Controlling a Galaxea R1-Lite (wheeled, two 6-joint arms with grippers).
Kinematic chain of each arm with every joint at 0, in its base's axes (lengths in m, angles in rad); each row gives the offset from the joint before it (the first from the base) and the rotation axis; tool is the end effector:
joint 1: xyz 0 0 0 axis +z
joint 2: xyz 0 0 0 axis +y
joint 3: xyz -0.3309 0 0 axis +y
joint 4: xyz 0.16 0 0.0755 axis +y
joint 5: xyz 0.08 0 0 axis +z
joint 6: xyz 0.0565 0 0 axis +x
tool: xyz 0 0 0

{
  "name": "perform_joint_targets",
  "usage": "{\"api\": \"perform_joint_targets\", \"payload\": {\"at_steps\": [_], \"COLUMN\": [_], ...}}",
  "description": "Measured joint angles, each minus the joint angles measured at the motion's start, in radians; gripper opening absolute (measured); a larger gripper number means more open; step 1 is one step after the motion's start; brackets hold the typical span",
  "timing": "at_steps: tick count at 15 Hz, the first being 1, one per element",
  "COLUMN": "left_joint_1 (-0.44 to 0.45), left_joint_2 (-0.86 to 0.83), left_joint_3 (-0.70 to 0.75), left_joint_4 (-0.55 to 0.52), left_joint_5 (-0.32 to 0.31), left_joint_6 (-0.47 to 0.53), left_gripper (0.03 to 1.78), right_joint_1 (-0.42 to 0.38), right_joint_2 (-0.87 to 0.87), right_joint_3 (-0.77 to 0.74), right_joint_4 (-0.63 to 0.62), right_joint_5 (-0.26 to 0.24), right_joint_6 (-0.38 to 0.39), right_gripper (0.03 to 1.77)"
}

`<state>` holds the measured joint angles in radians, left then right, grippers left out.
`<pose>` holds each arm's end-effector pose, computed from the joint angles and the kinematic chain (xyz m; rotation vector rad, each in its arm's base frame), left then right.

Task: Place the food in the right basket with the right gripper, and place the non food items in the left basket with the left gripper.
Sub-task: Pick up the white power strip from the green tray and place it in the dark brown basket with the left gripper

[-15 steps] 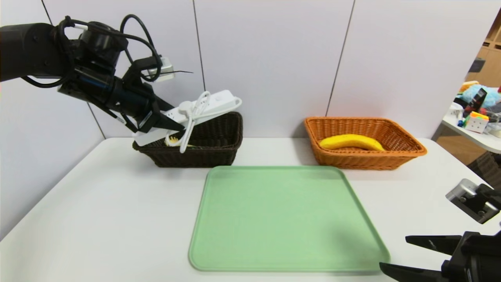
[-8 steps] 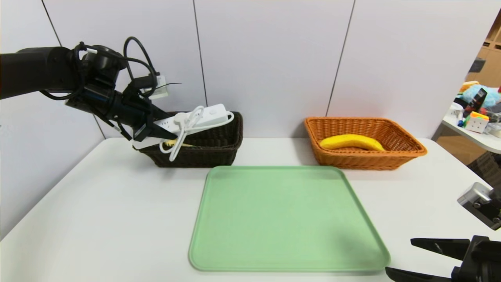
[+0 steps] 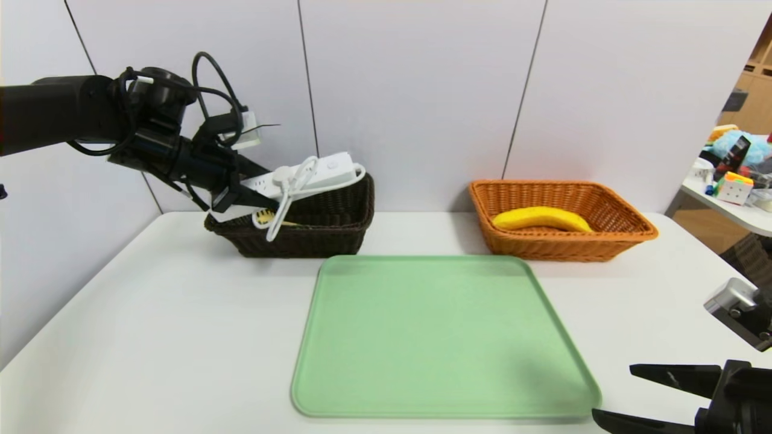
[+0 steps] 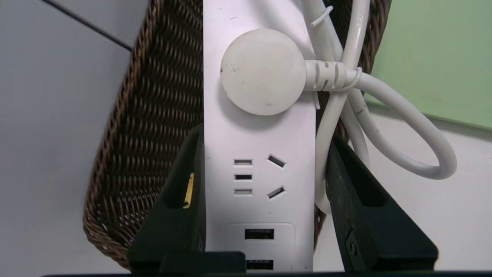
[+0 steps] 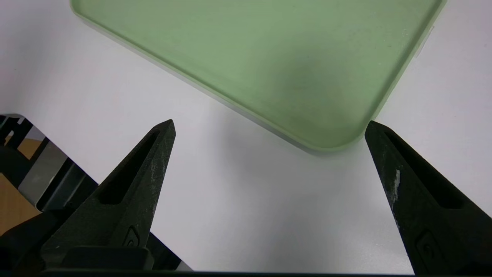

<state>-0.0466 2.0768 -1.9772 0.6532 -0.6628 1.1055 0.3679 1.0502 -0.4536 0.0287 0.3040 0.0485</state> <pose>0.4159 -0.0542 0.2635 0.7784 0.2756 -0.9838 0.1047 0.0585 0.1812 0.0248 0.6521 0.6339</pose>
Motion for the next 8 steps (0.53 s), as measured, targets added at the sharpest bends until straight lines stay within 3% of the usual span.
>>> {"api": "perform_joint_targets", "payload": {"at_steps": [8], "left_joint_1": [-0.017], "left_joint_2": [0.017], "left_joint_3": [0.000], "left_joint_4": [-0.172], "left_joint_5": [-0.044], "left_joint_6": [0.049], "left_gripper": [0.89], "right_joint_1": [0.008], "right_joint_2": [0.009], "right_joint_3": [0.000], "right_joint_4": [0.000], "right_joint_5": [0.002], "right_joint_6": [-0.001], "right_gripper": [1.70]}}
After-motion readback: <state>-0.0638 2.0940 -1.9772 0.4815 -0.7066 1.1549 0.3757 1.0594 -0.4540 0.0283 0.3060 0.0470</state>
